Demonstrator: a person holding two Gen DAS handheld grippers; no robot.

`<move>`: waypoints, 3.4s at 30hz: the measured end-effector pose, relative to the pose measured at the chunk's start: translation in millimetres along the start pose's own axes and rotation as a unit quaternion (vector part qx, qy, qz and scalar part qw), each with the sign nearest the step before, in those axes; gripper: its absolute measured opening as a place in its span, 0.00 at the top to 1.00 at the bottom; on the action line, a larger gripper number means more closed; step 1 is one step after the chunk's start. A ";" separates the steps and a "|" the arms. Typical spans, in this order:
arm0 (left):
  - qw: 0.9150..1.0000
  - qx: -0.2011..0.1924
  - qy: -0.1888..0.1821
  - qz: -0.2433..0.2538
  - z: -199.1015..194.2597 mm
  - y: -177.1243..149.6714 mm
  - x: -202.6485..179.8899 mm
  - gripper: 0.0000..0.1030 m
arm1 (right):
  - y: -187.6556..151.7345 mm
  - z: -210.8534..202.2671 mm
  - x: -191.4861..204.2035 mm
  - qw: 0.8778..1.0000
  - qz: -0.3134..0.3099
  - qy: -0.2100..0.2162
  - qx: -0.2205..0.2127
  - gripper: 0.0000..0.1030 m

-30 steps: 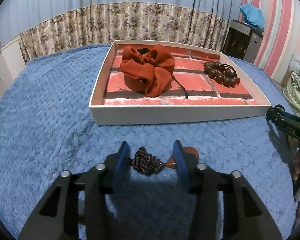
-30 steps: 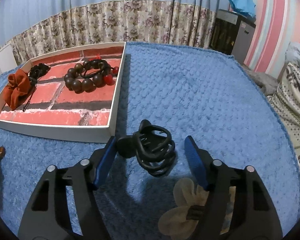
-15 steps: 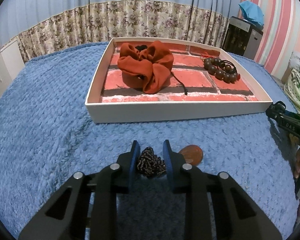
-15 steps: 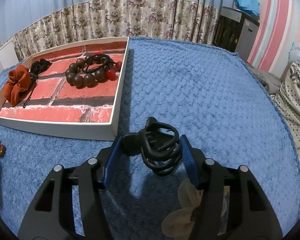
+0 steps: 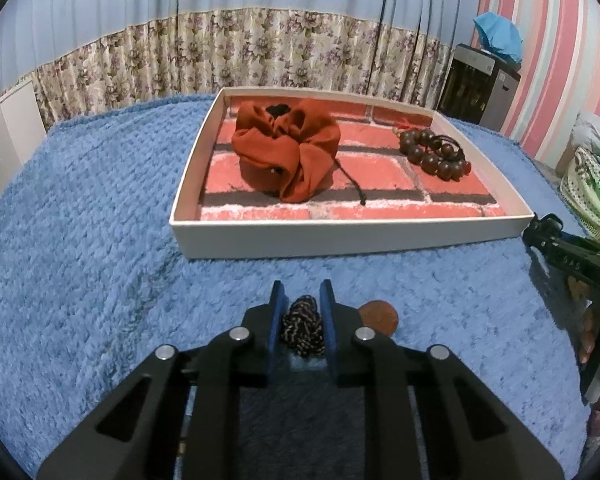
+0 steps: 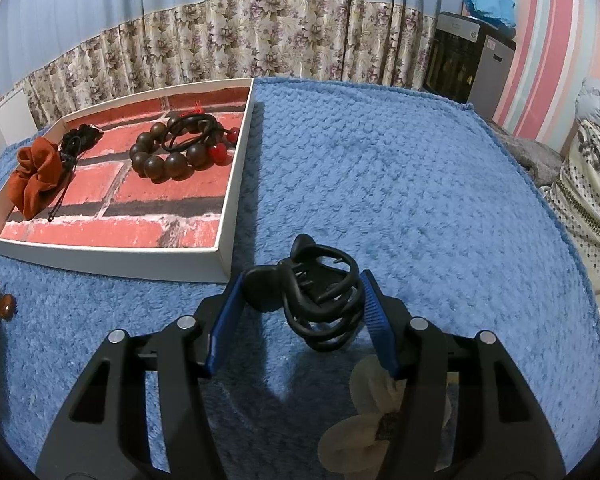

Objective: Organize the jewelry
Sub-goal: 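Carry the bracelet and hair ties into the tray and open both tools, then withdraw both tools from the tray toward the silver watch and cream scrunchie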

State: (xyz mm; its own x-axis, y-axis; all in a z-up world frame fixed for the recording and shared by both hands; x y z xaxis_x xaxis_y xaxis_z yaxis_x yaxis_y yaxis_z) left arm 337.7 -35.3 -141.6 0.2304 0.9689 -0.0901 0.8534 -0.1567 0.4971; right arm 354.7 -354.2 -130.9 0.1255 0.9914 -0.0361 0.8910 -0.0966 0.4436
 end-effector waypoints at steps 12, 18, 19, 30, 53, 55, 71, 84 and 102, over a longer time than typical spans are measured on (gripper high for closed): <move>0.999 -0.046 -0.012 0.003 -39.7 22.0 -9.9 0.82 | 4.0 -4.3 -3.2 1.000 0.005 0.004 0.002 0.45; 0.999 -0.052 -0.011 0.006 -54.1 35.4 -11.6 0.82 | 8.4 -27.0 -6.2 1.000 0.007 0.004 -0.016 0.45; 0.999 -0.053 -0.010 0.004 -57.4 39.5 -12.2 0.82 | 10.9 -32.3 -5.1 1.000 0.006 0.005 -0.021 0.45; 0.998 -0.069 0.000 0.000 -64.2 99.6 -12.6 0.82 | 63.6 -57.6 36.6 0.999 -0.027 0.013 -0.045 0.44; 0.997 0.001 0.071 -0.023 40.2 114.6 28.5 0.81 | 76.6 19.4 82.0 0.999 -0.029 0.016 -0.009 0.44; 0.997 0.009 0.080 -0.015 45.0 113.9 25.1 0.80 | 75.9 20.6 84.5 0.999 -0.033 0.016 -0.009 0.44; 0.997 0.000 0.075 -0.034 21.6 116.7 31.0 0.33 | 80.9 -3.7 83.2 0.998 -0.023 0.049 -0.029 0.11; 0.993 -0.081 0.080 -0.017 -80.7 99.4 37.0 0.10 | 63.3 -91.3 37.4 0.995 -0.032 0.015 -0.089 0.04; 0.989 -0.098 0.099 -0.047 -122.9 -10.1 78.6 0.04 | -23.3 -106.9 -46.1 0.995 0.018 -0.031 -0.093 0.04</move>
State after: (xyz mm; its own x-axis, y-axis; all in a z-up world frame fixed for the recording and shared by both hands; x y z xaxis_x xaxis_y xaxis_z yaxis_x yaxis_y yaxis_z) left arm 289.7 66.0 -47.6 0.0419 0.9990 0.0168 0.7556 -0.0427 0.6536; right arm 281.5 -388.3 -43.8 0.1870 0.9799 -0.0699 0.7901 -0.1077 0.6034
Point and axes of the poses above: each gripper's, at about its wrist camera, not at the fingertips, and z roughly the way its jaws point, x to its left, y to its top, the point moved 8 cm from there along z, roughly the way its jaws point, and after that the axes turned 14 degrees about x, right-handed, at the moved point
